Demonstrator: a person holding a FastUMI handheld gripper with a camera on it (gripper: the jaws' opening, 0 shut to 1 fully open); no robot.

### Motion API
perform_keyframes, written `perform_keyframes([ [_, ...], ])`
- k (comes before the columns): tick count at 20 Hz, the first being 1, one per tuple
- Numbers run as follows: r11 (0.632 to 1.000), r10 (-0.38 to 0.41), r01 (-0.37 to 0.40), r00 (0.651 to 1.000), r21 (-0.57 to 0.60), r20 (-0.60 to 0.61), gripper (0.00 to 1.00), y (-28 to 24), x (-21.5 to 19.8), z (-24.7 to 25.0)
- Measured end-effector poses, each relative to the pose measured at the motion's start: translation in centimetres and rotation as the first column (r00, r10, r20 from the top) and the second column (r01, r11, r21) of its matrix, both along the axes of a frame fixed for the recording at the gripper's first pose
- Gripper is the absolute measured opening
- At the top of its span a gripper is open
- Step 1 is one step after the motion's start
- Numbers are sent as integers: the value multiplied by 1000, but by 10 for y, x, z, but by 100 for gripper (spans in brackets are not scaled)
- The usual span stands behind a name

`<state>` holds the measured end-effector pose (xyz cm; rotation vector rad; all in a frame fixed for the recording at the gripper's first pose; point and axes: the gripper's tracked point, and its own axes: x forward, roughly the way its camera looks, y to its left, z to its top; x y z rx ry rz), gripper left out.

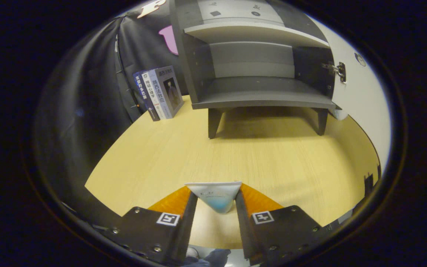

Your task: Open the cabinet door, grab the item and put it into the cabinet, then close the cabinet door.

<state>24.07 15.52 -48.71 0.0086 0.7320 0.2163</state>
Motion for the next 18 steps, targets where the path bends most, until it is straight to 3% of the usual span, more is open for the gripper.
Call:
perform_keyframes([
  [1, 1000, -11, 11, 1000, 18, -15, 57, -1, 0, 1],
  [6, 999, -15, 14, 999, 32, 32, 56, -8, 10, 46],
  [12, 1000, 6, -12, 980, 28, 201, 56, -6, 35, 167],
  [18, 999, 38, -34, 891, -19, 452, 56, -8, 96, 315],
])
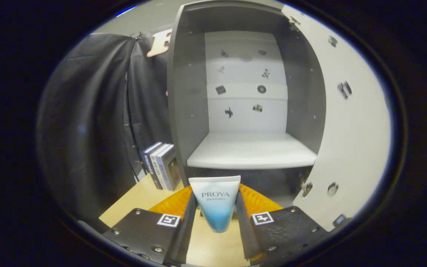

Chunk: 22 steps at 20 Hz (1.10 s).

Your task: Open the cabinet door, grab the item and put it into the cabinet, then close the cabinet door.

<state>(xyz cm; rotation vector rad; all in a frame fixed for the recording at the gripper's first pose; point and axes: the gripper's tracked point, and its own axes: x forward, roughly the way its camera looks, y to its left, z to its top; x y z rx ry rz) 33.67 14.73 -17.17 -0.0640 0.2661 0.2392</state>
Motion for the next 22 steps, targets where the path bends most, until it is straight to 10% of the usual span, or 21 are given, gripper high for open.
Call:
perform_keyframes([
  [11, 992, -100, 90, 987, 83, 126, 56, -34, 166, 60],
  [22, 993, -116, 114, 991, 37, 64, 56, -39, 193, 28],
])
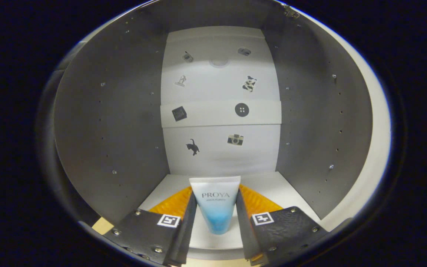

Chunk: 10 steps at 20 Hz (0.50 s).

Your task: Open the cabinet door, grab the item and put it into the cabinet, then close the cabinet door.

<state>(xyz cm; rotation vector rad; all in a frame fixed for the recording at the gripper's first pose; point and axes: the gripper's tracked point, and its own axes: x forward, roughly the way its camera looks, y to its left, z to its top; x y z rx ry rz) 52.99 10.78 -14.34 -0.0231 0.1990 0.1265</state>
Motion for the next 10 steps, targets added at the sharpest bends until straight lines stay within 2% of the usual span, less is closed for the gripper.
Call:
perform_keyframes([
  [5, 1000, -11, 11, 1000, 27, -19, 58, -1, 2, -3],
  [7, 999, -13, 14, 1000, 31, -8, 67, -1, 2, 0],
  [9, 999, -18, 18, 1000, 34, 1, 84, 1, -8, 7],
  [10, 999, -17, 17, 1000, 32, 8, 89, 2, -16, 10],
])
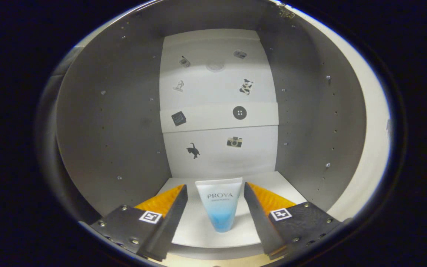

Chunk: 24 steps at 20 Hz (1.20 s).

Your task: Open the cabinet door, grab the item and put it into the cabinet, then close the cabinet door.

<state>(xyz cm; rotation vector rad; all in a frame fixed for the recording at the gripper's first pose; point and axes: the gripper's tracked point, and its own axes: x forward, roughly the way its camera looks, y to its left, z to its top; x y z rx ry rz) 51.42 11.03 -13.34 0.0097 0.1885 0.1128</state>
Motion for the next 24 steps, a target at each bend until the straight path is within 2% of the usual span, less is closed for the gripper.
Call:
perform_keyframes([
  [2, 1000, -4, 5, 1000, -12, 24, 100, -1, -20, 11],
  [6, 999, -29, 30, 998, -25, 60, 100, -8, -89, 34],
  [11, 998, -59, 61, 994, -10, 93, 100, -32, -210, 63],
  [17, 981, -189, 193, 973, -20, 130, 100, -112, -347, 93],
  [21, 957, -287, 289, 947, 4, 145, 100, -175, -405, 111],
  [24, 931, -360, 364, 923, -6, 134, 100, -240, -428, 106],
])
